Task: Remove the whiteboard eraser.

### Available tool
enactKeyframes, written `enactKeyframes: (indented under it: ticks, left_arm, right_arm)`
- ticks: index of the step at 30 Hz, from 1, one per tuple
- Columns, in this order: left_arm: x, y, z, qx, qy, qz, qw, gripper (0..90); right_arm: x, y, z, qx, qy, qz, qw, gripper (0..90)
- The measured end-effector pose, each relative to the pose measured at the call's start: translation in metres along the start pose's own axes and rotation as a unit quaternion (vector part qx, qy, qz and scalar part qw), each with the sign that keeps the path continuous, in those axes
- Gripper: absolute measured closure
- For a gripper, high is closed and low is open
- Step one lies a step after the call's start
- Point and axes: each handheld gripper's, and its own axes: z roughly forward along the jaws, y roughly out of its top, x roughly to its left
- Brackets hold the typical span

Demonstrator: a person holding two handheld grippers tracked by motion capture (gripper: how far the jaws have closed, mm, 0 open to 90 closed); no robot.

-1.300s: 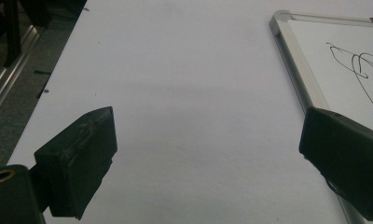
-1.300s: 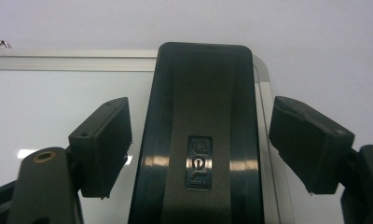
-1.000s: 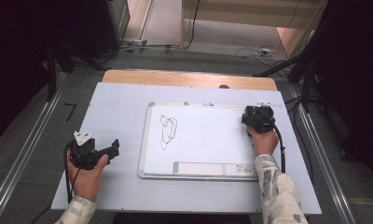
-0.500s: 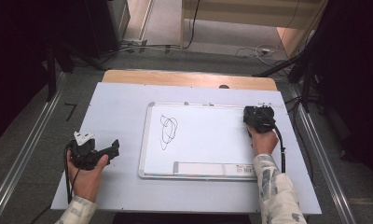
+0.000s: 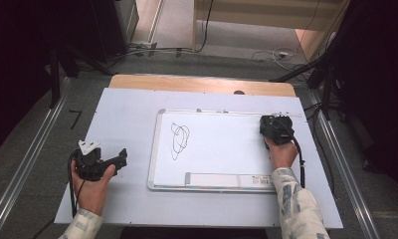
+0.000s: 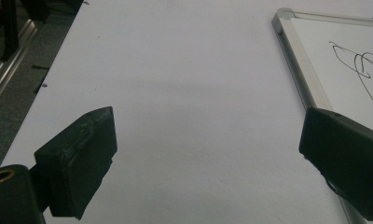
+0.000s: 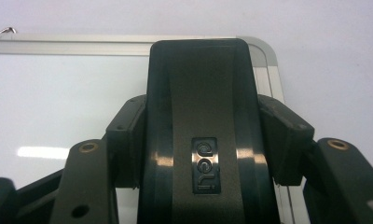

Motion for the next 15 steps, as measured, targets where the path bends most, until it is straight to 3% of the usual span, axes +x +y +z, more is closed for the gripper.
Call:
enactKeyframes:
  ticks: [5, 6, 7, 8, 11, 15]
  left_arm:
    - [0.000, 0.000, 0.000, -0.001, 0.001, 0.000, 1.0000, 4.7]
    - [0.000, 0.000, 0.000, -0.001, 0.001, 0.000, 1.0000, 4.6]
    - [-0.001, 0.000, 0.000, -0.001, 0.000, -0.001, 1.0000, 4.7]
    - [-0.001, 0.000, 0.000, 0.000, 0.001, 0.000, 1.0000, 4.7]
    - [-0.002, 0.000, 0.001, 0.000, -0.001, 0.002, 1.0000, 4.7]
    - [-0.002, 0.000, 0.000, -0.001, 0.000, 0.001, 1.0000, 4.7]
  right_arm:
    - [-0.001, -0.005, -0.007, -0.004, 0.005, 0.008, 1.0000, 37.9]
    - [-0.001, -0.005, -0.011, -0.010, 0.007, 0.007, 0.9999, 38.0]
    - [-0.001, 0.001, -0.024, -0.033, 0.014, 0.009, 0.9993, 38.0]
    - [-0.001, 0.001, -0.024, -0.033, 0.014, 0.009, 0.9993, 38.0]
    - [-0.002, 0.014, -0.048, -0.030, 0.032, 0.018, 0.9989, 37.9]
    - [-0.002, 0.015, -0.060, -0.025, 0.039, 0.016, 0.9988, 37.8]
